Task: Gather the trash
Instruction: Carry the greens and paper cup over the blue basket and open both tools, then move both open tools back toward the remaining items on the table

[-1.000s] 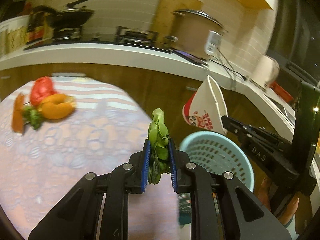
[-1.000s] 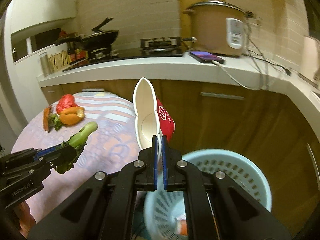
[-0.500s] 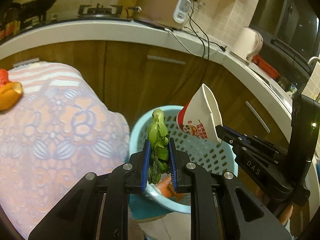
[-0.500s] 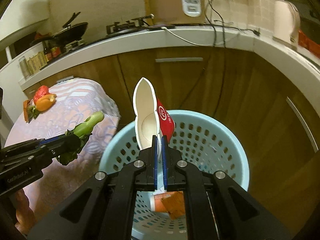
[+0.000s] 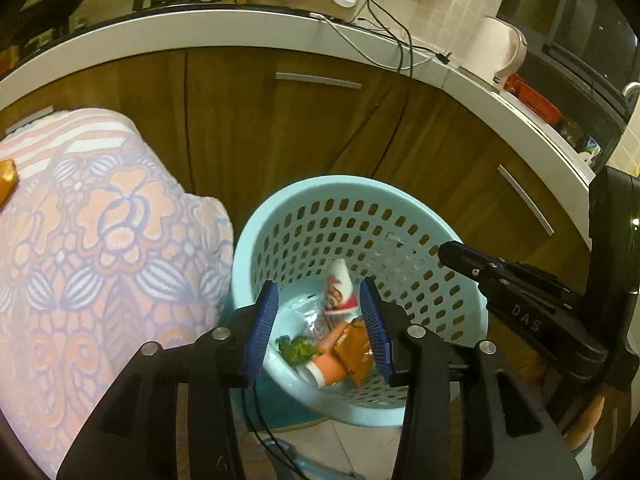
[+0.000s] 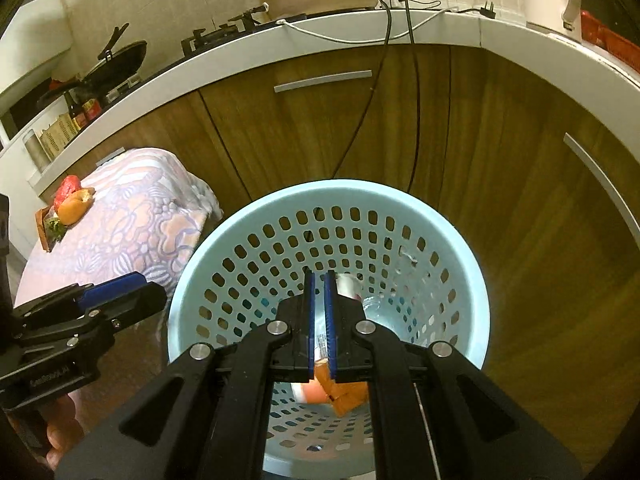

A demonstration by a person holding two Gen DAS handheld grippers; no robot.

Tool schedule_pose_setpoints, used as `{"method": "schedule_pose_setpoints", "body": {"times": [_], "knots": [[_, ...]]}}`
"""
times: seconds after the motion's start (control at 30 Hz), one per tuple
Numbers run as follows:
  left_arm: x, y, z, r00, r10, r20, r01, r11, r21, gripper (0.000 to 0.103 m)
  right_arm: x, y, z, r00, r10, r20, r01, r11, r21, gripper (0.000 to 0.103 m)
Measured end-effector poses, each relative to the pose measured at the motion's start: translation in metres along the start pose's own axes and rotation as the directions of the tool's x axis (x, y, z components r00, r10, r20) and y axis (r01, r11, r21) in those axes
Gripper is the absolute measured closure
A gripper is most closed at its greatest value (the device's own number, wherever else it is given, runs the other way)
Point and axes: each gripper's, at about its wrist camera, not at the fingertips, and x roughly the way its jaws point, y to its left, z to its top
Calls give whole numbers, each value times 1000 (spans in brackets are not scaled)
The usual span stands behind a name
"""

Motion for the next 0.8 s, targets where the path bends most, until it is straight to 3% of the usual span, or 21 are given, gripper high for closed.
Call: {"method": "schedule_pose_setpoints", "body": {"times": [0.47, 0.7, 0.8], "knots": [[-69, 50, 8, 986, 91, 139, -77, 992, -99, 57, -8, 69, 21, 994, 94, 52, -88, 990, -107, 99], [-116, 95, 10, 960, 173, 222, -128, 971, -204, 55, -15, 119, 34, 985, 153, 75, -136, 971, -198, 99], [-134, 111, 9, 945, 213, 248, -153, 959, -239, 49, -17, 138, 38, 981, 176, 80, -154, 961, -230, 99]]}}
